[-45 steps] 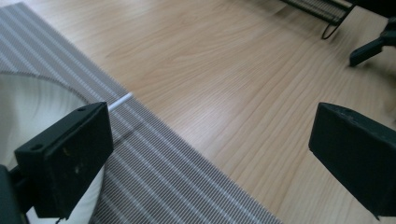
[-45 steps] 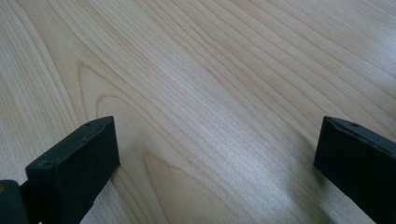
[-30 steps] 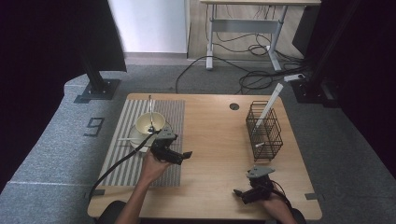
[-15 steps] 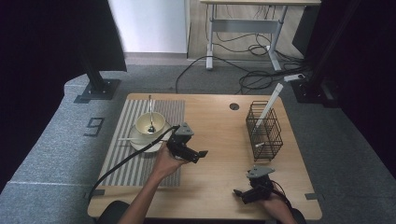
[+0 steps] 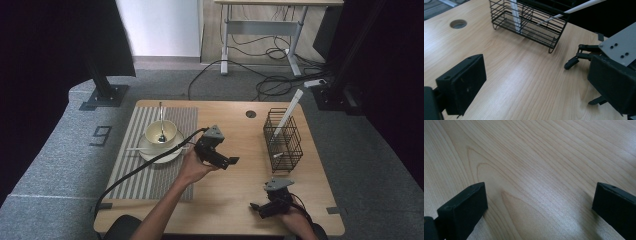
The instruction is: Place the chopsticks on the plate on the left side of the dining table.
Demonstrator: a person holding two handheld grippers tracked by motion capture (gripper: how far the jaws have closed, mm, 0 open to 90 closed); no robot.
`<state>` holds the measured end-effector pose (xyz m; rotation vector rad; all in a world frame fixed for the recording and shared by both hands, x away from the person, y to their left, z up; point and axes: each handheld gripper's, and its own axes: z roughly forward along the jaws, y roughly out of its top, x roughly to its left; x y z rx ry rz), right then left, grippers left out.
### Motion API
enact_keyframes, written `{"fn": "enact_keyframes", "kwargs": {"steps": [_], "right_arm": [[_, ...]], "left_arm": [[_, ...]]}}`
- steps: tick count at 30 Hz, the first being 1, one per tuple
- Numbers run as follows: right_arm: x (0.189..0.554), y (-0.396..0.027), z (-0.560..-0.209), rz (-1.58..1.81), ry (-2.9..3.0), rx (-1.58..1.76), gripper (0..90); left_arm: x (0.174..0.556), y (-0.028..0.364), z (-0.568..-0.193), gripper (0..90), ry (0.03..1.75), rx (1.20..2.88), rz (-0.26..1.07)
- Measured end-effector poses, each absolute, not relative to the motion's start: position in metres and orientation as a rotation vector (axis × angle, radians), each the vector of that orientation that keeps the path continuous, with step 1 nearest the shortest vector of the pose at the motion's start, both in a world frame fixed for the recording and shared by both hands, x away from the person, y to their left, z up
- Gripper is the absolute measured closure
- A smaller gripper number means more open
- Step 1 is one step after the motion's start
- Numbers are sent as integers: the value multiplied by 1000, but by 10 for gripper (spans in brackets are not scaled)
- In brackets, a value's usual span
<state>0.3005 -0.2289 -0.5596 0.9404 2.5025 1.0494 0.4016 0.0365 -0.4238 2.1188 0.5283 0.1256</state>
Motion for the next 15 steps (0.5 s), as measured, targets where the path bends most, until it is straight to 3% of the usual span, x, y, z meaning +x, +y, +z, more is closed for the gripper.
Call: {"fn": "enact_keyframes", "kwargs": {"steps": [15], "right_arm": [[301, -229, -559, 1047, 2504, 942, 0]], "left_arm": [[404, -13, -408, 83, 414, 2140, 91]]}}
